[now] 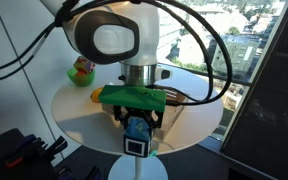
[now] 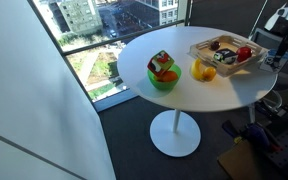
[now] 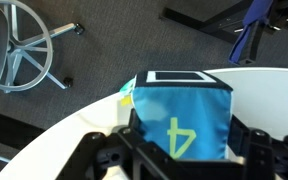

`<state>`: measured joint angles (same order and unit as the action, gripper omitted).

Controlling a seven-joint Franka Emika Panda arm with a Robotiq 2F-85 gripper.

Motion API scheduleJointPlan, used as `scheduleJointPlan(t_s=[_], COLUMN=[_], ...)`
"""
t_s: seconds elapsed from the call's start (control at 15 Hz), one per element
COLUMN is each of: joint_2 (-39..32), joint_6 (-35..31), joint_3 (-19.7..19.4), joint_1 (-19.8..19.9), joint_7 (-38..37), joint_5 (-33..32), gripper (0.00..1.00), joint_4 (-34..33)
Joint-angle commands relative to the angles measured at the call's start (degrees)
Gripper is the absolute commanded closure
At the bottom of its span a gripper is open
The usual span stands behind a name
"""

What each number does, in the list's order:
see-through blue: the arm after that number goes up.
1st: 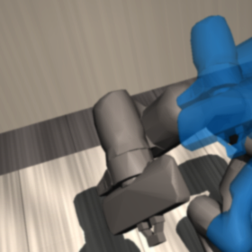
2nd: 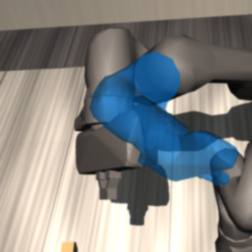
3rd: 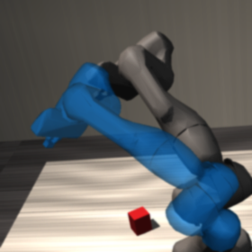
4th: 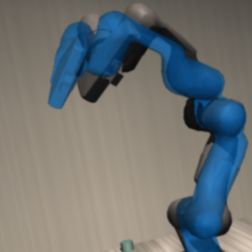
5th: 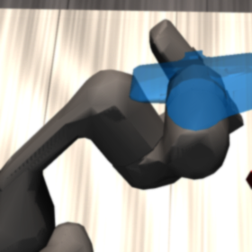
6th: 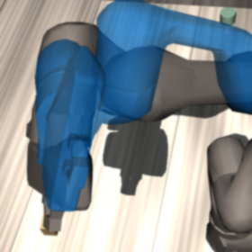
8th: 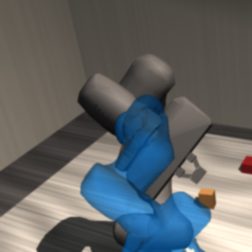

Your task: Put the blue block onto the tray

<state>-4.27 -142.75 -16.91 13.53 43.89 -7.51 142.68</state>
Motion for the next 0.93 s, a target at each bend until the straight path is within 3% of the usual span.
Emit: scheduleJointPlan(t_s=[0.0,0.47,0.87], joint_2=[0.16,3.92,7.66], joint_6=[-0.81,5.85,10.07], joint_3=[0.95,0.94,0.97], joint_1=[0.84,0.63,0.48], joint_7=[-1.83,-3.58,-6.43], joint_5=[-1.25,-2.65,-2.76], gripper=[0.51,0.94,0.93], joint_4=[0.10,-0.10,-1.22])
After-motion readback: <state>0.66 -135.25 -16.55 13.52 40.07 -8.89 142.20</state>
